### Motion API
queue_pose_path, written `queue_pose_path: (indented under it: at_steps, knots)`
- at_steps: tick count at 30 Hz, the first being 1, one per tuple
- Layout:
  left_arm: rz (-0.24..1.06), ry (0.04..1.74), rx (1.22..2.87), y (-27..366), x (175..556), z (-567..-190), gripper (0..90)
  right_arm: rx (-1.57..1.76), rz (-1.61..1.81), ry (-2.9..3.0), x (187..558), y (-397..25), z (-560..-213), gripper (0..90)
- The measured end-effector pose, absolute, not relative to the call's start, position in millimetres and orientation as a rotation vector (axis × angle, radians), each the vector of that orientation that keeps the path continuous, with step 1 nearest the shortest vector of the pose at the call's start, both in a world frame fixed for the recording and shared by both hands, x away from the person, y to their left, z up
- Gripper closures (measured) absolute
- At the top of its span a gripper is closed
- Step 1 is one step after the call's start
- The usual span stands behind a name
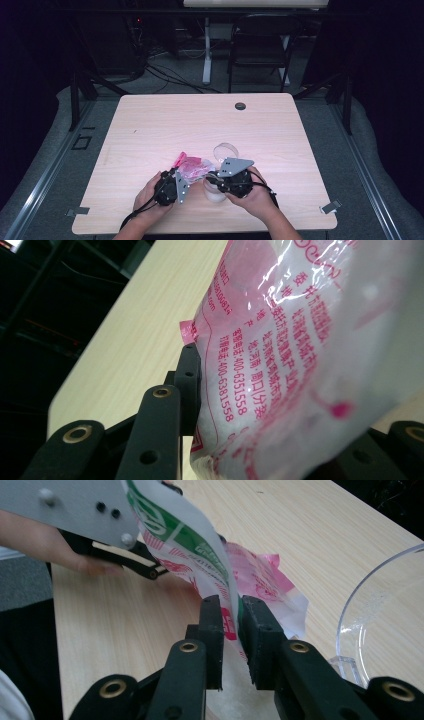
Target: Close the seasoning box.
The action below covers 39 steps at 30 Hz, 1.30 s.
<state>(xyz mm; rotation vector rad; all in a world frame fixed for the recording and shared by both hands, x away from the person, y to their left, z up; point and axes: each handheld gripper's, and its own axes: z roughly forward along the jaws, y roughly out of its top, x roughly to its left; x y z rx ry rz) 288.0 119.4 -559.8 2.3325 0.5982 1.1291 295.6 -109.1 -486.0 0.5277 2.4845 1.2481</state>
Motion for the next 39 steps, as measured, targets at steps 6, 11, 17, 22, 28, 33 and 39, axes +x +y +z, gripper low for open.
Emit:
queue_pose_path:
  at_steps: [6,11,17,22,28,33,39]
  knots:
    - [1.072,0.615,2.337,119,290,-561,68.6,0.564,1.293,2.475,296,-110,-484,68.4]
    - [0.984,0.649,2.345,122,294,-564,68.7,0.602,1.336,2.466,297,-111,-484,57.3]
    - [0.944,0.67,2.344,123,297,-565,69.0,0.622,1.377,2.444,298,-113,-481,50.5]
    - [0.91,0.69,2.338,125,298,-564,69.6,0.628,1.385,2.434,298,-114,-479,48.5]
    - [0.823,0.744,2.302,130,303,-562,70.7,0.635,1.427,2.398,296,-118,-475,47.9]
    - [0.78,0.771,2.28,135,307,-560,70.9,0.659,1.466,2.369,296,-124,-471,47.6]
    - [0.726,0.786,2.253,139,308,-561,71.0,0.674,1.474,2.347,298,-127,-469,46.0]
